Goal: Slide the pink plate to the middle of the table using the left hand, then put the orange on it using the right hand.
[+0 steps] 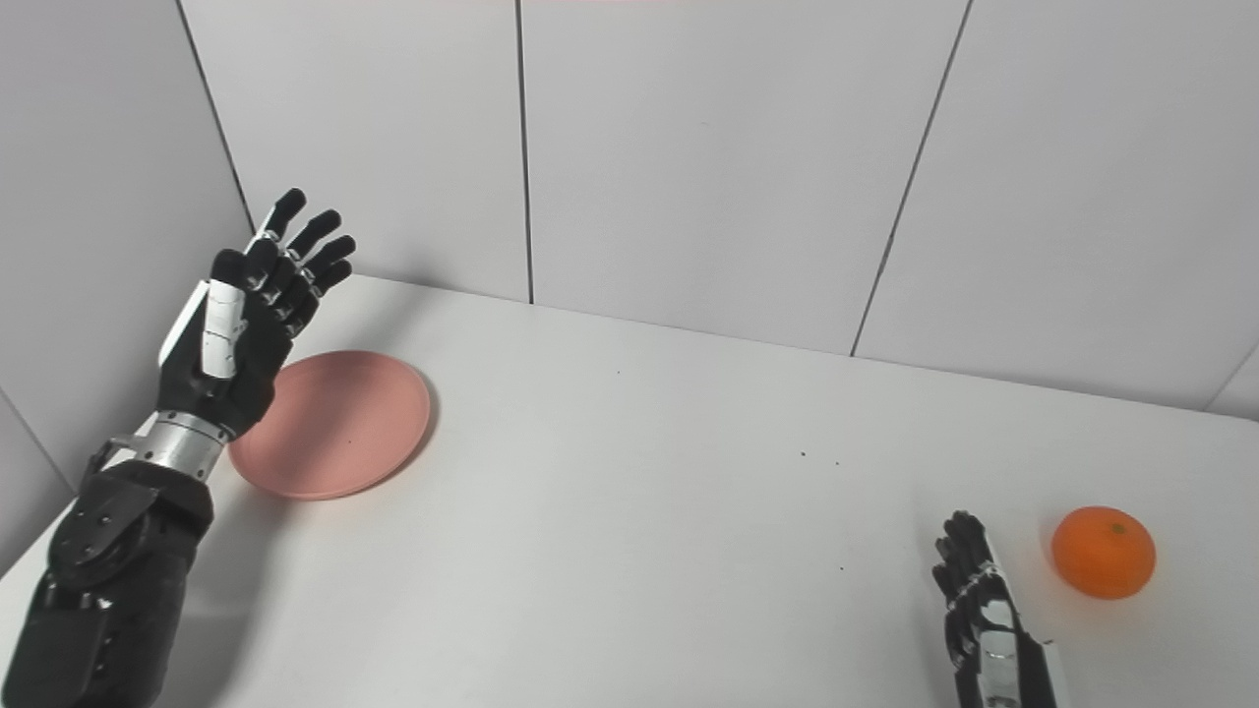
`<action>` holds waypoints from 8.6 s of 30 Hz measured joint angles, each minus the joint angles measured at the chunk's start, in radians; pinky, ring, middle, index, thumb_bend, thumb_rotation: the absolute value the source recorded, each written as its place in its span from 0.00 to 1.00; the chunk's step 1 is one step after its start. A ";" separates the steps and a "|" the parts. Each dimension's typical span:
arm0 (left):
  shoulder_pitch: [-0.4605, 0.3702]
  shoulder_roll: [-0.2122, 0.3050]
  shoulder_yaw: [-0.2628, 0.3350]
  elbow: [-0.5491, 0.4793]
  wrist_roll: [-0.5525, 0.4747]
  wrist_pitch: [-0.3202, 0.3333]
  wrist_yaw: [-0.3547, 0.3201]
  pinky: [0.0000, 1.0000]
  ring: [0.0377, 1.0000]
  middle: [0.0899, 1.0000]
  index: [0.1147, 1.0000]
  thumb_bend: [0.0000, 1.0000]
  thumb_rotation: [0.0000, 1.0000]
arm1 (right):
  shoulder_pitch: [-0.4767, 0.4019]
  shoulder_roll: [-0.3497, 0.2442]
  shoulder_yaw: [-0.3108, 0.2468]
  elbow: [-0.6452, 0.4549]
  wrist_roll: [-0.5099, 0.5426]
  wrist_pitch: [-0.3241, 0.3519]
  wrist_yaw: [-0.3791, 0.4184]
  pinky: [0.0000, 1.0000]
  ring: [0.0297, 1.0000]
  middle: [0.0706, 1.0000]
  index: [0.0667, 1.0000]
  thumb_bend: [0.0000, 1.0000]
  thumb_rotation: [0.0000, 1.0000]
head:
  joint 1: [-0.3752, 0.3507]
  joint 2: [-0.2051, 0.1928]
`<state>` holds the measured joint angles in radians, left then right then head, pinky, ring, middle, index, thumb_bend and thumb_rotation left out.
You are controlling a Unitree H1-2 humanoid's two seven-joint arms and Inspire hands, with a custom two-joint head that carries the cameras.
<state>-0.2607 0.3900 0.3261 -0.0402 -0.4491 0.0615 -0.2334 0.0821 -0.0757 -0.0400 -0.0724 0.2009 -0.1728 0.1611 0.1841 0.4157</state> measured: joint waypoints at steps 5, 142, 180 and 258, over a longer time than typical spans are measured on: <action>-0.026 0.021 0.029 0.078 -0.030 -0.006 -0.018 0.96 0.93 0.96 1.00 1.00 0.88 | -0.001 0.000 0.000 0.002 -0.013 0.000 -0.001 1.00 0.97 0.96 0.92 0.85 1.00 | -0.005 -0.003; -0.086 -0.071 -0.035 0.472 -0.051 0.005 -0.100 0.89 0.88 0.90 1.00 1.00 0.84 | 0.014 0.002 0.025 -0.024 -0.023 0.002 0.000 0.93 0.92 0.91 0.89 0.81 0.97 | -0.051 0.074; -0.062 -0.222 -0.072 0.317 -0.046 0.096 0.046 0.97 0.90 0.90 1.00 0.98 0.86 | 0.041 0.020 0.065 -0.057 -0.055 0.017 -0.021 0.92 0.91 0.90 0.87 0.84 0.95 | -0.123 0.127; -0.018 -0.420 -0.162 0.179 -0.056 0.235 0.067 1.00 0.90 0.89 1.00 0.94 0.83 | 0.032 0.181 0.190 -0.057 -0.229 0.113 -0.134 0.89 0.89 0.89 0.86 0.91 0.95 | -0.552 0.219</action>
<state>-0.2783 -0.0296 0.1643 0.1387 -0.5050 0.2962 -0.1665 0.1143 0.1056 0.1498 -0.1296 -0.0281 -0.0602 0.0269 -0.3681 0.6351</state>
